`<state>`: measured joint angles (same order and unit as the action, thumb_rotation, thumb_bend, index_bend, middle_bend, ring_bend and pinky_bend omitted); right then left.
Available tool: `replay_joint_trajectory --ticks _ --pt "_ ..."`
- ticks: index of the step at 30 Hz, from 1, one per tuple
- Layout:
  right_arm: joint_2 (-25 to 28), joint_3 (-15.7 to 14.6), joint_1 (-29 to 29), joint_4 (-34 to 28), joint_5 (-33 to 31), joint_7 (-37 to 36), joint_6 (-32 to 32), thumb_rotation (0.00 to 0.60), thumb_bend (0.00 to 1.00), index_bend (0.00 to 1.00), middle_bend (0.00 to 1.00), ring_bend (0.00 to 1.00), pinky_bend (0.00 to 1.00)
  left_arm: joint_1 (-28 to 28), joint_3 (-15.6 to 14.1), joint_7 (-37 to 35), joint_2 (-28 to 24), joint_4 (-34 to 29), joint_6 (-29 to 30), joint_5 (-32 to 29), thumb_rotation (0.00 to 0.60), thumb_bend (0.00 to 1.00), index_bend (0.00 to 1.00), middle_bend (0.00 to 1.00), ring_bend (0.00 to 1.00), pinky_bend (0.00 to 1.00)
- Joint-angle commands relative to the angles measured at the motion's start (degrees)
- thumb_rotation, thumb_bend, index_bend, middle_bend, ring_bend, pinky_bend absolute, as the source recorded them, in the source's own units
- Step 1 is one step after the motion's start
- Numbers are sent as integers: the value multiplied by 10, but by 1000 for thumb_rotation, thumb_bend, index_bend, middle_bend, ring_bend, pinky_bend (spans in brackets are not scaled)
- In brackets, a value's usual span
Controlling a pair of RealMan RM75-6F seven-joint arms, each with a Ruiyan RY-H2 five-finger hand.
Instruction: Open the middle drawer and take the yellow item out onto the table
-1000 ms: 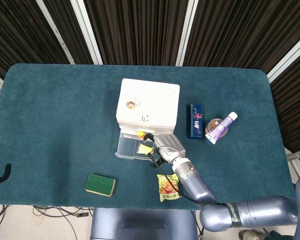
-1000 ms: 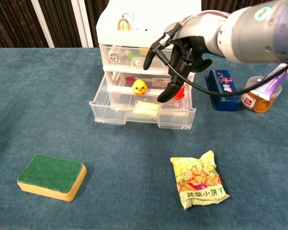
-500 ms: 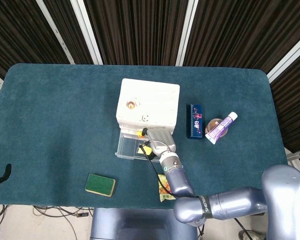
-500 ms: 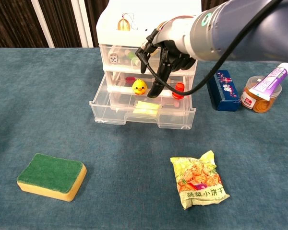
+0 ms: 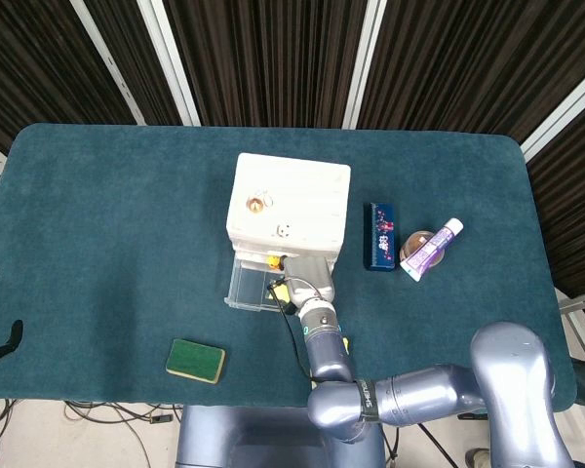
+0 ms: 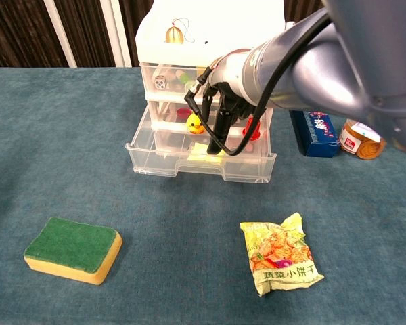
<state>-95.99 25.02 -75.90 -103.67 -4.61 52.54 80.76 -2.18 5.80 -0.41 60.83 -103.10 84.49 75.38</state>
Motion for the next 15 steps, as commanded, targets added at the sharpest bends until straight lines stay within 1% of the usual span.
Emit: replay_joint_trajectory --ticks 1,4,10,15 --pt "-4 4 -1 9 -2 10 -2 600 216 323 1000 1000 1000 0 0 0 0 0 0 0 600 403 20 0 0 0" --pt "-8 5 0 17 -2 19 -5 600 200 330 1000 1000 1000 0 0 0 0 -1 0 -1 600 403 20 0 0 0" --pt "-16 2 -5 39 -3 50 -15 600 135 342 1000 1000 1000 -1 -1 1 -2 -2 -4 -3 600 403 20 0 0 0" --pt "-17 5 -12 58 -16 83 -44 600 86 346 1000 1000 1000 -1 -1 1 -4 -4 -6 -5 600 403 20 0 0 0"
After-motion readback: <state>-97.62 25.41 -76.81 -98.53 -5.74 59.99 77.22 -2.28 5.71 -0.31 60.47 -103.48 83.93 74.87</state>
